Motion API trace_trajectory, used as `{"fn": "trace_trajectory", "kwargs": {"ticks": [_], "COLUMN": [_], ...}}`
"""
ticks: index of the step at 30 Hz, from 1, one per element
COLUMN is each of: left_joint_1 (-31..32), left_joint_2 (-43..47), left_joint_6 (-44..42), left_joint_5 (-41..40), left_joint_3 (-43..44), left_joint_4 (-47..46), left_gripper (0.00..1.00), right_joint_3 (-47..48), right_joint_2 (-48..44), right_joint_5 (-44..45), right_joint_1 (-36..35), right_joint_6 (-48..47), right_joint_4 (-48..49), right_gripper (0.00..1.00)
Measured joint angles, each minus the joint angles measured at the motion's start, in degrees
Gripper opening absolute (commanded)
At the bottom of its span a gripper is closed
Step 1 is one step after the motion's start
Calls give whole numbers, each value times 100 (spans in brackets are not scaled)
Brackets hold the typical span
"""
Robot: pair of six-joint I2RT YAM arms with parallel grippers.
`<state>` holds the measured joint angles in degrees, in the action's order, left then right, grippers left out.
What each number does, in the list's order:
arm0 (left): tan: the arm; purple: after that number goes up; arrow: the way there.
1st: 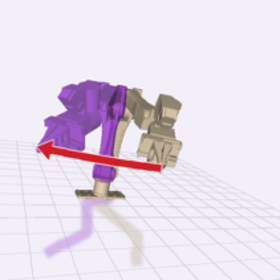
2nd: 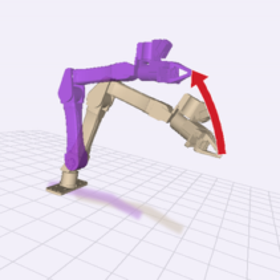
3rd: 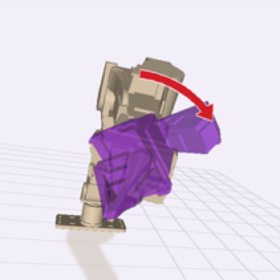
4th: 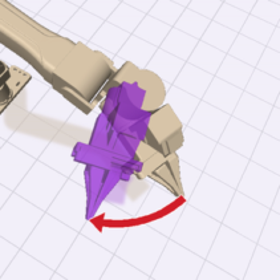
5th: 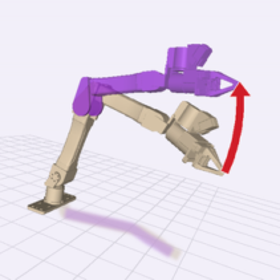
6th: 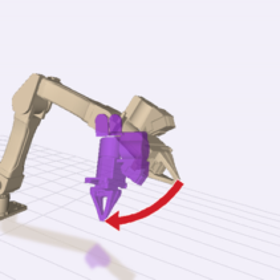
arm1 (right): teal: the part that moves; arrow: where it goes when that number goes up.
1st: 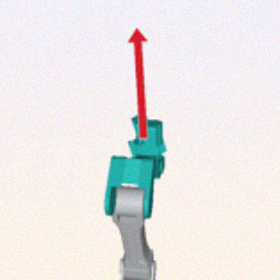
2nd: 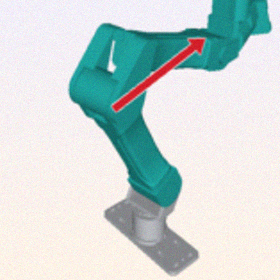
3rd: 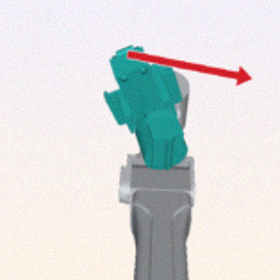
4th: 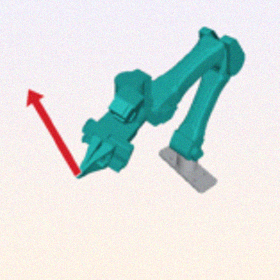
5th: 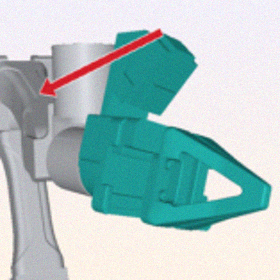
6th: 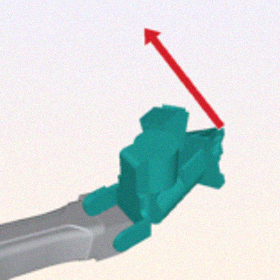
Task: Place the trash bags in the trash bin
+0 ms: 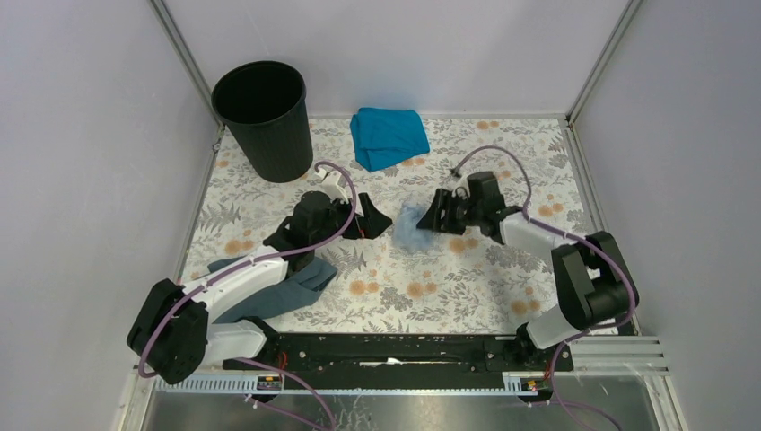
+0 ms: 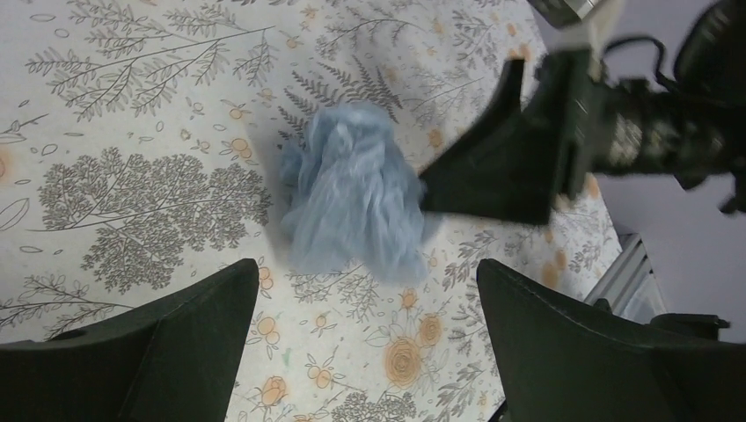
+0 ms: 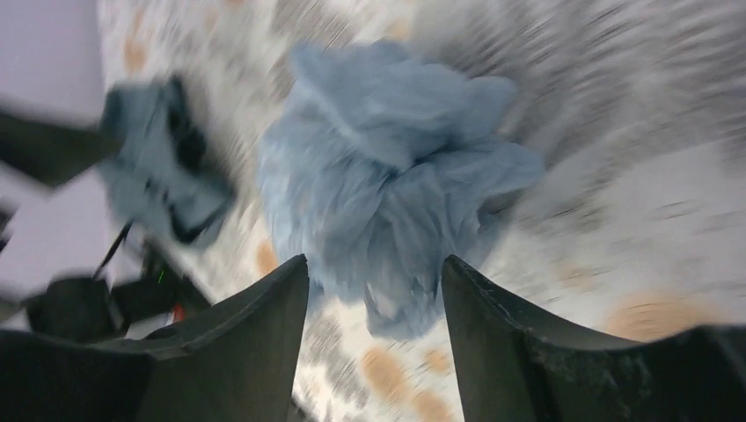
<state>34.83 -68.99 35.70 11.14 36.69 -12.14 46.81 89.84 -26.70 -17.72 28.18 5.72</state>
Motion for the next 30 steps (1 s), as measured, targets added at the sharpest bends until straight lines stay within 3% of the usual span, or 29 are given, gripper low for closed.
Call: {"fn": "trace_trajectory", "kwargs": {"ticks": [3,6,14,16,23,30], "left_joint_1": [0,0,2,4,4,4], "left_joint_2": [-138,-415,-1467,-1709,-2194,-2234], "left_joint_6": [-31,-24,-68,-90,-153,-181], "left_joint_5": [-46,-13,229,295,542,809], "left_joint_3": [0,0,428,573,599,367], "left_joint_4": [7,-7,92,79,-94,-455], "left_gripper": [99,99,96,89,50,35], "right_joint_3": [-446,-780,-861,-859,-992,-1034], "right_joint_2": [-437,-850,-1316,-1228,-800,-472], "right_joint_5": [-479,-638,-278,-295,-577,-597], "right_joint_1": [-542,-570,-538,-538,-557,-730], "right_joint_6": [83,157,76,144,667,911], "right_joint_4": [79,85,-79,-39,601,1051], "right_gripper": [71,79,77,74,74,66]}}
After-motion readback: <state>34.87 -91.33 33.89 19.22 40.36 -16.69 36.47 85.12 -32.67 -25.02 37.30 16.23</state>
